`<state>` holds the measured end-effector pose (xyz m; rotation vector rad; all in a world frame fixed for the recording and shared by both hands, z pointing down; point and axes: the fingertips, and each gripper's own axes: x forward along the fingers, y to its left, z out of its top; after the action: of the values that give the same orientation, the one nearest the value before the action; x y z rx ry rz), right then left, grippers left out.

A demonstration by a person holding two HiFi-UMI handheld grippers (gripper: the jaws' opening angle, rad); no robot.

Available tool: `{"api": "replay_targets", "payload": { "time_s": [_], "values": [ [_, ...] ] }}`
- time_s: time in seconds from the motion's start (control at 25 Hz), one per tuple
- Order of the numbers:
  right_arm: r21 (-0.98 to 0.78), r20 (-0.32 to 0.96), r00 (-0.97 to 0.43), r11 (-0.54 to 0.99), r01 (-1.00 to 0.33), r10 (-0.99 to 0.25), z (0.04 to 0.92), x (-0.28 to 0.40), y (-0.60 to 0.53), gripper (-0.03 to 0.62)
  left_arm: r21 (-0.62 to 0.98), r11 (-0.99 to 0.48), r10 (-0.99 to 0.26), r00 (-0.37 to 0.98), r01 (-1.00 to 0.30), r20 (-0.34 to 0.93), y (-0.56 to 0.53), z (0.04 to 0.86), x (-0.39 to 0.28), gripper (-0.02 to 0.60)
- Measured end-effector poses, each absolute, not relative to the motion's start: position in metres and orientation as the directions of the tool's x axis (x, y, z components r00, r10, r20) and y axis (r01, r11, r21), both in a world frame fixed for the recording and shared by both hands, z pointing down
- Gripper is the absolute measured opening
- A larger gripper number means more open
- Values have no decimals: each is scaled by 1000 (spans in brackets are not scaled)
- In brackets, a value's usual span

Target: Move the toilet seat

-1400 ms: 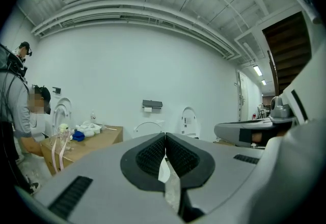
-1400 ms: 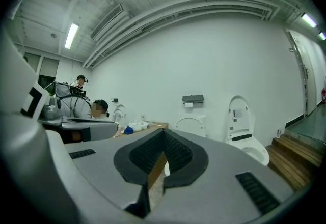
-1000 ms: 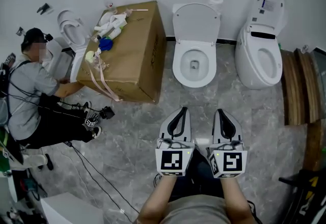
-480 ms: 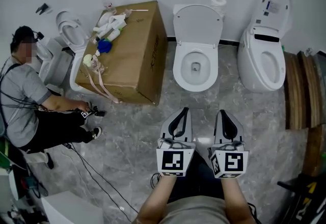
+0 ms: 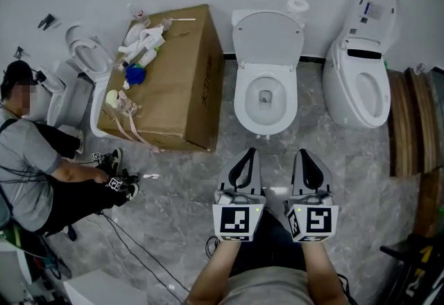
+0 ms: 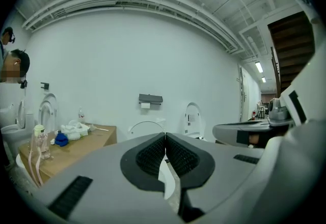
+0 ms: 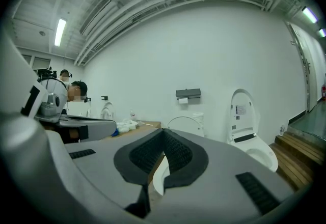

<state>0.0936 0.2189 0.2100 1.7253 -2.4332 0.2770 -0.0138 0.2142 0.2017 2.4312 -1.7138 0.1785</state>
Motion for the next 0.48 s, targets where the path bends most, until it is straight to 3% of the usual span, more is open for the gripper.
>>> {"api": "replay_targets", "payload": {
  "time_s": [0.48],
  "values": [
    [-67,237,-288,280,-958,-928,215,76,141,15,87,-359,-910,369,-929,190,134,204,-34,15]
  ]
}}
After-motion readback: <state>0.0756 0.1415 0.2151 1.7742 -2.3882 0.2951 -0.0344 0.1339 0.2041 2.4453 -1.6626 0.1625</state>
